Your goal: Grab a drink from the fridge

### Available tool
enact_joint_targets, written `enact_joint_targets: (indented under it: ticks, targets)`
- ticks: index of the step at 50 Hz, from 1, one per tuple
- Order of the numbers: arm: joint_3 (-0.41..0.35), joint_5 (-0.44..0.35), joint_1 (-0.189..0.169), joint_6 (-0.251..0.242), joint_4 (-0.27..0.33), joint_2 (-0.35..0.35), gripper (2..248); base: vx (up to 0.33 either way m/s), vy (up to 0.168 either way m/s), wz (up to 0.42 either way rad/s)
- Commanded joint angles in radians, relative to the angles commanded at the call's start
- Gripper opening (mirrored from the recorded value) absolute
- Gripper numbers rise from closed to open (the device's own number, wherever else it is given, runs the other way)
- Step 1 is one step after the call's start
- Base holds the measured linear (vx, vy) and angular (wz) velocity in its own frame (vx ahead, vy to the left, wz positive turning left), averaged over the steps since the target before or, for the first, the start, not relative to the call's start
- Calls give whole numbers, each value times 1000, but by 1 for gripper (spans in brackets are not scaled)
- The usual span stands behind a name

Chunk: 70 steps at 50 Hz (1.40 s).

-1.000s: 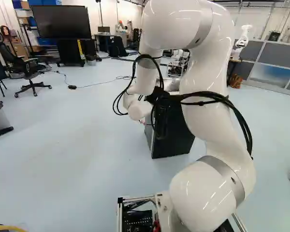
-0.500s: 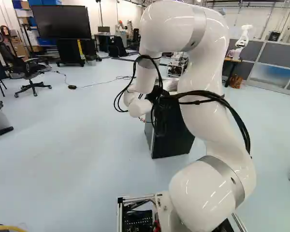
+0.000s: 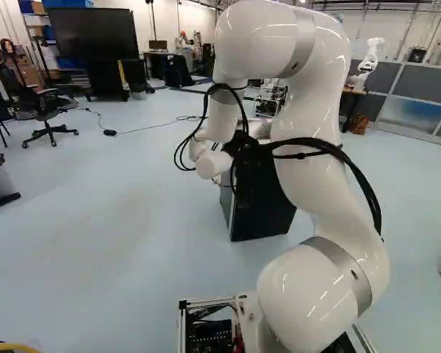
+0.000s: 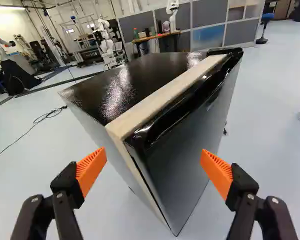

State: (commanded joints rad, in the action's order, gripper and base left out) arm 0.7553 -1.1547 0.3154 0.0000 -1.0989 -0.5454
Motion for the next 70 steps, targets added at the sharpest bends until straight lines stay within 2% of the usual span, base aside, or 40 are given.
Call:
enact_joint_targets:
  ticks: [70]
  targets:
    - [-29,0,-32,0,0,19,247,0,0,0]
